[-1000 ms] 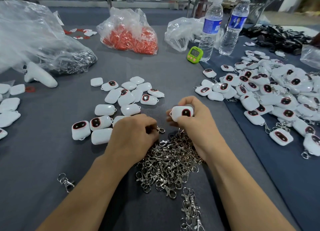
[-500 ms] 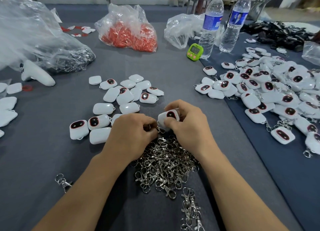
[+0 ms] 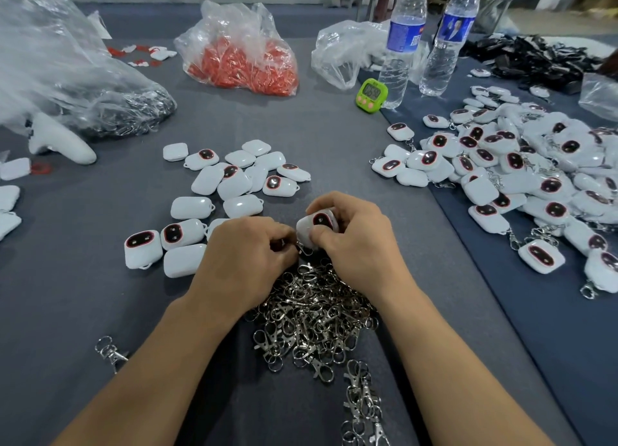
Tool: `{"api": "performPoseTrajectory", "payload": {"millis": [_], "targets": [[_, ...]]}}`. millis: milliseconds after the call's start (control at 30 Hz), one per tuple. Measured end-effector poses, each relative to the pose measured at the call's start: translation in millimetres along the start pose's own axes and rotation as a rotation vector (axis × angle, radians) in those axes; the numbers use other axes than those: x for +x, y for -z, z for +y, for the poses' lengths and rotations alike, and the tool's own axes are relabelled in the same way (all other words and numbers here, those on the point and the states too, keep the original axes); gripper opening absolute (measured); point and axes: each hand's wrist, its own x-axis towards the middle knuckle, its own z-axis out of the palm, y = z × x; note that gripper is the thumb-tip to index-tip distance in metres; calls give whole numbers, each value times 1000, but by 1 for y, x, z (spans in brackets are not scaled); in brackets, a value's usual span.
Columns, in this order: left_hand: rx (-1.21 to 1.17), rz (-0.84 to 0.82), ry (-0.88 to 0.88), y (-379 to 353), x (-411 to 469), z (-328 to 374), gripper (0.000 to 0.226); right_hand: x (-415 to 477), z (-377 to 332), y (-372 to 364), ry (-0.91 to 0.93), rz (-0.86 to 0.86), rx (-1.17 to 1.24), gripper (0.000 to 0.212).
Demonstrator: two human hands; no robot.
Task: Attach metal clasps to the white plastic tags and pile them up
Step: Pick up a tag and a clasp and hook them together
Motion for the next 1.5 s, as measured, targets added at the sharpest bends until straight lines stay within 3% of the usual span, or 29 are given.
{"api": "performPoseTrajectory", "payload": {"millis": [467, 633, 867, 1067, 1233, 1500], "targets": [[52, 19, -80, 2, -3, 4, 5, 3, -5, 3, 25, -20, -81, 19], [117, 20, -116, 2, -4, 6, 21, 5, -6, 4, 39, -38, -124, 24], [149, 21, -127, 0, -4, 7, 21, 6, -8, 9, 53, -71, -104, 26], [52, -4, -75, 0, -4, 4, 6, 9, -5, 12, 5, -86, -67, 22], [-56, -22, 9, 0, -2, 1, 10, 11, -2, 12, -12, -99, -49, 24], [-49, -12, -16, 0, -3, 1, 9, 15, 1, 14, -33, -172, 7, 23]]}}
